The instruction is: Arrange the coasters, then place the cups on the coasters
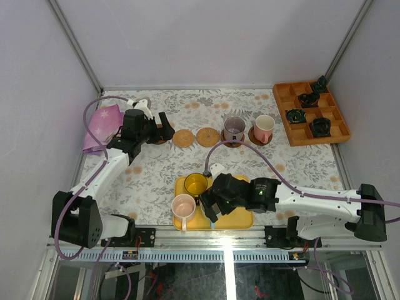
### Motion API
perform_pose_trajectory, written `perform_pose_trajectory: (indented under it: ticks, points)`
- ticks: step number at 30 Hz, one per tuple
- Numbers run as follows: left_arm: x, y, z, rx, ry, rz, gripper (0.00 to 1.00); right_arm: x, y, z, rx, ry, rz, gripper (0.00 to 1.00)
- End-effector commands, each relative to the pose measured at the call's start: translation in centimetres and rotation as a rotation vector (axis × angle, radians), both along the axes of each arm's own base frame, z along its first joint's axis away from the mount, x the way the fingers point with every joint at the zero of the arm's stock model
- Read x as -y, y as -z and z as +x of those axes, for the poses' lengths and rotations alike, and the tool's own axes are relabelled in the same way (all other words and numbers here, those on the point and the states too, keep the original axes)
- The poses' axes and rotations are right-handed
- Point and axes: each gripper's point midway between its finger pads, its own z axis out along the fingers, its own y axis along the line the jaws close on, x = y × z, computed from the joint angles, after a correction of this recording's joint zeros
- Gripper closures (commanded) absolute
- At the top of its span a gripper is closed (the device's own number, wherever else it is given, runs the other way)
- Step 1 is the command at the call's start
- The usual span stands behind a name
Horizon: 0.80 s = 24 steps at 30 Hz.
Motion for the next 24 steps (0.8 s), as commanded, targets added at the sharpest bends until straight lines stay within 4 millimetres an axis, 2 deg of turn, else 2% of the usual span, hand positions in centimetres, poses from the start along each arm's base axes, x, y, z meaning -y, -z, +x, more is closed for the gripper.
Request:
perform_pose_trajectory:
  ticks: [1, 9, 12, 20, 24]
  points:
    - [0.2, 0.1, -1.2, -0.002, 0.019, -0.018, 0.00, 1.0, 0.8, -0.8, 0.022, 0.080, -0.064, 0.01]
    - [0.4, 0.3, -1.9, -0.004, 0.031, -0.023, 0.00, 2.1, 4.0, -2.7, 0.001, 0.159, -0.185, 0.01]
    - [0.4, 0.3, -2.0, -0.006, 0.034, -0.024, 0.00, 2.5, 4.8, -2.4, 0.015, 0.199, -0.215, 0.01]
    - [0.6, 0.2, -2.0, -0.001, 0.037, -0.029, 0.00, 4.7, 5.8, -1.6, 0.037, 0.327, -0.260, 0.01]
    - [0.5, 0.3, -2.0, -0.003, 0.029, -0.026, 0.00, 4.1, 5.6, -1.8, 0.031, 0.295, -0.222, 0.06]
